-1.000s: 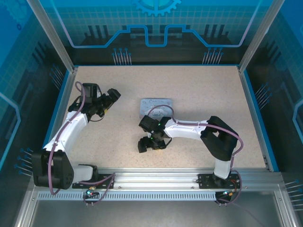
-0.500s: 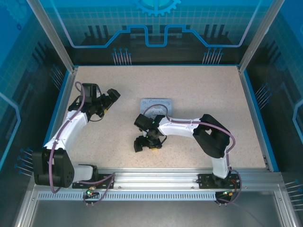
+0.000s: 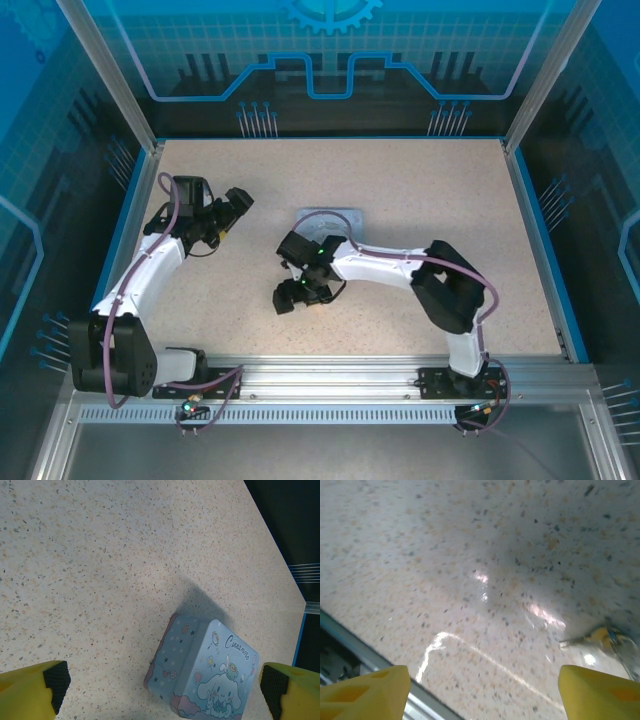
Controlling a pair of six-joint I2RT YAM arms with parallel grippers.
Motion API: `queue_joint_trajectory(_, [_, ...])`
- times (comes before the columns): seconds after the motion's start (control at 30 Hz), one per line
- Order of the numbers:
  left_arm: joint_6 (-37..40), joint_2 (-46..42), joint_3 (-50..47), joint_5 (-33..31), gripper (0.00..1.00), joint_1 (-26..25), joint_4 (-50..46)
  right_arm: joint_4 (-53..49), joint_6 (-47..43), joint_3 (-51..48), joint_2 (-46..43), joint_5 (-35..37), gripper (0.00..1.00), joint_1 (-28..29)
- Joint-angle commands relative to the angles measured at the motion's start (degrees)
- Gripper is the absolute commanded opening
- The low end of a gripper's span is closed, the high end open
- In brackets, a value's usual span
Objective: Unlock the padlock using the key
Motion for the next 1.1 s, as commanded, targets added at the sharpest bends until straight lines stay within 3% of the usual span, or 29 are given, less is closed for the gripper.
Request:
queue_joint_trajectory(0.0, [1.03,-2.72,-1.48,1.65,0.99,0.73,-0.94,-3.5,-6.14,-1.63,-6.09,3.1,0.79,-0.5])
queue_joint_trajectory(0.2, [0.57,-8.23,-5.47,1.82,0.99,0.73,-1.04,-4.1,-17.84,-2.81,-4.32,5.13,0.78,-2.46])
queue_joint_trajectory(0.47, [-3.62,-17.41,-12.69,-4.76,0.99,0.73,2.38,-4.85,-32.43,-3.99,-1.7,10.52,0.75,-2.35])
queue_joint_trajectory(1.07, [-6.48,-18.19,-11.95,-6.53,0.99,0.68,1.49,-4.39,-40.35,-1.71,5.91,14.39,0.65,-1.76])
